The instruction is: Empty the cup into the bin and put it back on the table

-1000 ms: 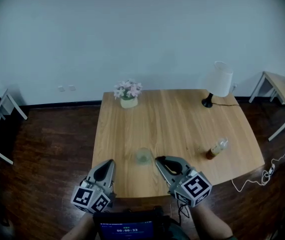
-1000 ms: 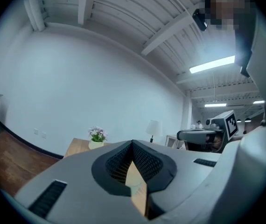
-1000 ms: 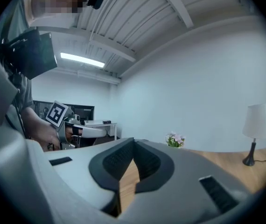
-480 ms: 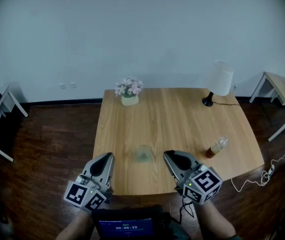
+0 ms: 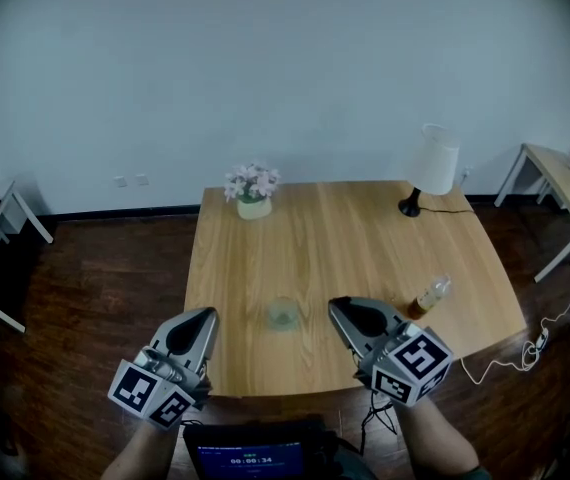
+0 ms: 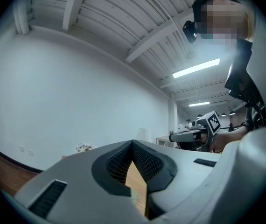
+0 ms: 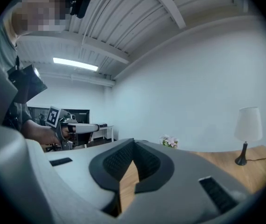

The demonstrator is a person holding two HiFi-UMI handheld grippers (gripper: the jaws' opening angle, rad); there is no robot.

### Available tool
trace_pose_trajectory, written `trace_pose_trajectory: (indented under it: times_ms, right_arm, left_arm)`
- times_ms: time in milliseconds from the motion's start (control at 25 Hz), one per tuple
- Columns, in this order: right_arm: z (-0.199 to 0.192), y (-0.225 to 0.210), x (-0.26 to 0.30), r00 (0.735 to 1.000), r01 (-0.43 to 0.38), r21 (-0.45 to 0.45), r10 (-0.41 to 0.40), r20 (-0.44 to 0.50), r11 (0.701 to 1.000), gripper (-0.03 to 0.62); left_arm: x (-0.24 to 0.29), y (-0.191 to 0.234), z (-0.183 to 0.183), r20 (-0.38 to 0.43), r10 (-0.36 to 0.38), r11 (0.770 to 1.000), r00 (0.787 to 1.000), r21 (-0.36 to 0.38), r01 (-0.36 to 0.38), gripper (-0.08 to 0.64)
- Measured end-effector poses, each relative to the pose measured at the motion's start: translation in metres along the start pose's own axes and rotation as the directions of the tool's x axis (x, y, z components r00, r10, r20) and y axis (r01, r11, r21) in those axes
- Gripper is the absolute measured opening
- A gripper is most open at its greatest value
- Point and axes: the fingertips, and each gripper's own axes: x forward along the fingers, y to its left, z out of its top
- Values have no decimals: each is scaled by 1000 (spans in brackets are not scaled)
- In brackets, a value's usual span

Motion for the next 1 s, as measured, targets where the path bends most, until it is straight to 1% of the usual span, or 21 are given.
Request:
trace_pose_trajectory:
  times_ms: [80,160,280,480,760,1000]
  right_arm:
    - [-1,0,0,1000,2,19,-2,-1,1000,0]
    - [-4,0,0,1000,7,38,-7,-2,999,0]
    - [-7,-1,-2,1000,20,34,-20,-5,999,0]
    - [-9,-7,-8,999,51,49,-51,0,997,0]
    - [-17,-16,-15,997,78,67,-78,-5,995,0]
    - [-15,-19,-13,997,79,63,-79,-4,995,0]
  left_arm:
    - [0,-2,1,-1,-18,1000,1000,-6,18,0]
    - [0,-9,2,-1,-53,999,999,-10,53,0]
    - [-2,-20,4,5,-100,995,995,-12,100,0]
    - [-5,-15,0,6,-97,995,995,-35,97,0]
    - [-2,-15,-4,-8,-127,992,992,-8,127,0]
    - [3,-14,-4,-6,-131,991,991,-11,131,0]
